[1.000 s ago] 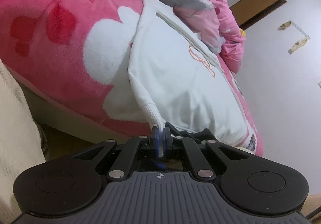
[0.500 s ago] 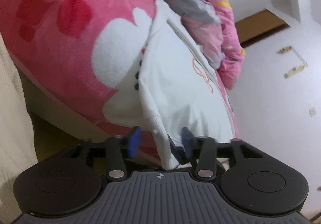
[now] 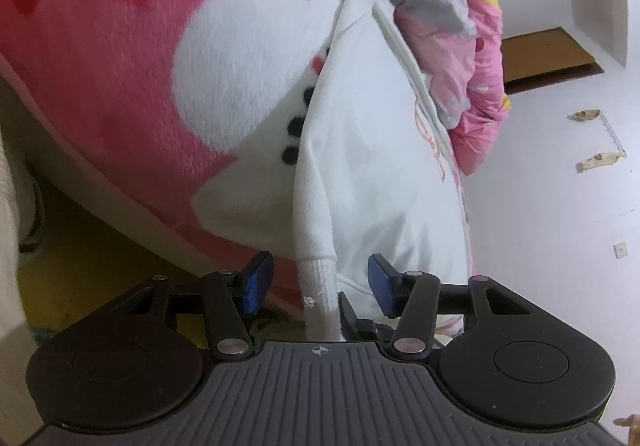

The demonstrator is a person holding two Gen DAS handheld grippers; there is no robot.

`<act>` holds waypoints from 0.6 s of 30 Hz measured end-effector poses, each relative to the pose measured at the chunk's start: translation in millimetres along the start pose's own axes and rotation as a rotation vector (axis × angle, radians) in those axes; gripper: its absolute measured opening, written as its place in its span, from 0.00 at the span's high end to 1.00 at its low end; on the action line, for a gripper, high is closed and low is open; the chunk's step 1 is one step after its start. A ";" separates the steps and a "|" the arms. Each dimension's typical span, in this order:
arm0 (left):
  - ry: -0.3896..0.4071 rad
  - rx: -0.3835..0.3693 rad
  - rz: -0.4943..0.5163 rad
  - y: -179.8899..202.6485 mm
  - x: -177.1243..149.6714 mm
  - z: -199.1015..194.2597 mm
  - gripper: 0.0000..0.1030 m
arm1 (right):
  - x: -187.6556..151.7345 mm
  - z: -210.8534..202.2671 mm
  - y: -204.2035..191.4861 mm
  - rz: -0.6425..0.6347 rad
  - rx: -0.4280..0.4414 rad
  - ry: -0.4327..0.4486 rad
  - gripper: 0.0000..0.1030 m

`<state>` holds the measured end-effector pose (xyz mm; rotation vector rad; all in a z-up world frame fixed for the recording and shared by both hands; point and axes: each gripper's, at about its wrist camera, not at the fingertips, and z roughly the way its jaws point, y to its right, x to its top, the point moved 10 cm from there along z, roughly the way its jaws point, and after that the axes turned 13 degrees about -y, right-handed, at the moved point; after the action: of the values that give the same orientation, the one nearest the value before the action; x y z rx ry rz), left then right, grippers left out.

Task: Fold clothes

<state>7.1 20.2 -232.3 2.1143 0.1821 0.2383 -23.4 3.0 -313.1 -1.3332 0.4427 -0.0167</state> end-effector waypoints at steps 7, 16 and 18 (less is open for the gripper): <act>-0.038 -0.019 0.003 1.1 -2.5 10.9 0.58 | -12.9 8.3 -8.6 -0.120 -0.105 -0.067 0.95; -0.096 -0.021 0.009 -0.2 -7.6 23.3 0.79 | -20.6 -0.6 -17.9 -0.232 -0.260 -0.066 0.82; -0.096 -0.017 0.020 1.5 -6.7 25.1 0.82 | -25.7 -6.0 -19.6 -0.262 -0.342 -0.066 0.77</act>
<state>6.8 -2.7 -244.6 2.1058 0.1022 0.1487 -44.3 -0.7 -287.9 -1.7170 0.2168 -0.1180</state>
